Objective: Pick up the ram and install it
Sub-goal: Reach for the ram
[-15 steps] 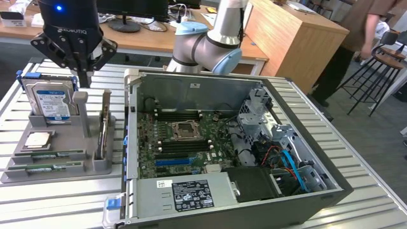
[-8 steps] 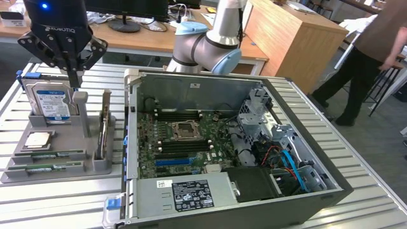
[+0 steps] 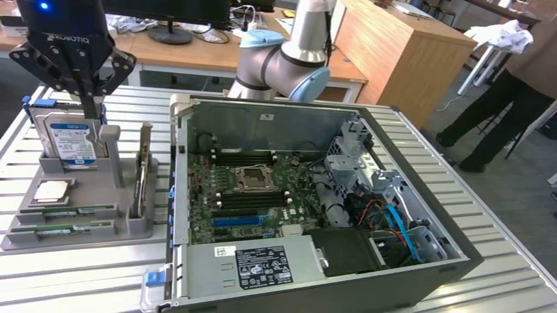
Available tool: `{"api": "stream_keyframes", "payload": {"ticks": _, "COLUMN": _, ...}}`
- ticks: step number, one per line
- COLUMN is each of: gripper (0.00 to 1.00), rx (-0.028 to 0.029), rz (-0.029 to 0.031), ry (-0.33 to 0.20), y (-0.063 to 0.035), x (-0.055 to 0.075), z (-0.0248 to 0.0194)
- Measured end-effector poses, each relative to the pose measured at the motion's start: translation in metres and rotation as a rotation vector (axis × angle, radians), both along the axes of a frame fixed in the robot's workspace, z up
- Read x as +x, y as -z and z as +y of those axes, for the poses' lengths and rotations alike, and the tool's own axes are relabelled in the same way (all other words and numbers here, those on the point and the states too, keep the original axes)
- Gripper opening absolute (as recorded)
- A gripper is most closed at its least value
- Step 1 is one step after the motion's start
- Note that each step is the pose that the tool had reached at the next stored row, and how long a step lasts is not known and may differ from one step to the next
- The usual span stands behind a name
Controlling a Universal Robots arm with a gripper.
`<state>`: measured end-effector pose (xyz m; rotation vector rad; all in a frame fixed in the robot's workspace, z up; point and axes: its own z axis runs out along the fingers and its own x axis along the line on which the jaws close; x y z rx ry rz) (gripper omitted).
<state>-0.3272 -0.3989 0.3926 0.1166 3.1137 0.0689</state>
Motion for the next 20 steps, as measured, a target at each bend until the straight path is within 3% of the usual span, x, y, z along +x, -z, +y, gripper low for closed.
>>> {"api": "stream_keyframes", "payload": {"ticks": 20, "gripper": 0.1, "rx": 0.0, "rz": 0.0, "ry": 0.0, "y": 0.0001, "x": -0.04, "z": 0.0}}
